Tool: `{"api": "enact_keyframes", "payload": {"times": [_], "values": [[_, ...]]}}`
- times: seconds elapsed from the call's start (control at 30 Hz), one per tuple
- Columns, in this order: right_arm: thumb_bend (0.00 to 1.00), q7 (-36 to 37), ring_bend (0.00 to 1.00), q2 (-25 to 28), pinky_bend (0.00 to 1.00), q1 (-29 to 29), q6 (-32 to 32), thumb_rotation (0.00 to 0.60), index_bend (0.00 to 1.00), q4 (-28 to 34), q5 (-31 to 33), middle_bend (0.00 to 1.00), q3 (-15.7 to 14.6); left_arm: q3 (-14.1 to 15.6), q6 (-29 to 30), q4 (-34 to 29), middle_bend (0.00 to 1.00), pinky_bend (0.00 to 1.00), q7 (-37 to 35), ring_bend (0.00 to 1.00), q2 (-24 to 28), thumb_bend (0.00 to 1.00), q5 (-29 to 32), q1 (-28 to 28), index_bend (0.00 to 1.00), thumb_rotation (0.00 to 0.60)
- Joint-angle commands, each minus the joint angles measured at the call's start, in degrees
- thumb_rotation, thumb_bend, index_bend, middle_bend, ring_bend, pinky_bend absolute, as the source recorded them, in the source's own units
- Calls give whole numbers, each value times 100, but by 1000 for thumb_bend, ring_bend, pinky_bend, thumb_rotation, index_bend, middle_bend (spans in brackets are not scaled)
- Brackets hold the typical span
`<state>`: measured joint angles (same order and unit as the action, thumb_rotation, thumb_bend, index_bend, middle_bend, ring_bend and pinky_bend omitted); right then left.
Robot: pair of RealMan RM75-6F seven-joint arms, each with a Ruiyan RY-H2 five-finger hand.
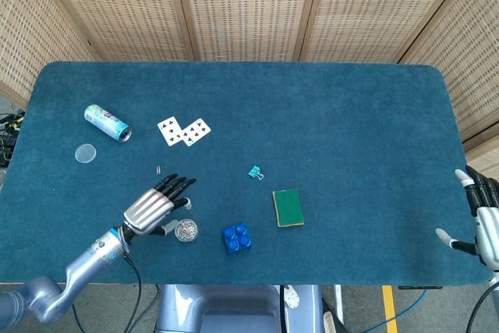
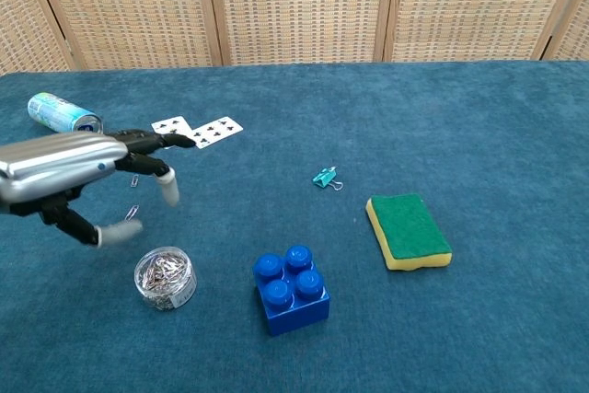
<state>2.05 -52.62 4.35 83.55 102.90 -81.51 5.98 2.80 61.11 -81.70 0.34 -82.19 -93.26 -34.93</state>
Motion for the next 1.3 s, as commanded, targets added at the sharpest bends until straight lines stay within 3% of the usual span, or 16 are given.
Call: {"api": "enact_keyframes", "payload": {"times": [0.03, 0.17, 0.4, 0.67, 1.3], "values": [[0, 4, 0, 2, 0, 2, -1, 600, 0, 2, -3, 0, 2, -53, -109, 158, 0, 0, 3, 0, 102, 697, 155, -12, 397, 600], [0, -10, 0, 2, 0, 3, 1, 600, 0, 12, -14, 0, -2, -138, -286, 533, 0, 0, 119, 0, 98, 752, 422, -21, 397, 600], [0, -90, 0, -27, 0, 30, -56, 600, 0, 10, 8, 0, -10, -269, -561, 1368, 0, 0, -61, 0, -338, 756, 758, -64, 401, 600], [0, -138, 0, -51, 0, 54, -105, 600, 0, 1, 47, 0, -7, -345, -699, 1873, 0, 0, -168, 0, -741, 756, 865, -136, 402, 600], [0, -56, 0, -21, 0, 32, -65, 600, 0, -11, 33, 0, -4, -317, -799, 1932, 0, 0, -4, 0, -962, 771, 983, -122, 410, 600]]}}
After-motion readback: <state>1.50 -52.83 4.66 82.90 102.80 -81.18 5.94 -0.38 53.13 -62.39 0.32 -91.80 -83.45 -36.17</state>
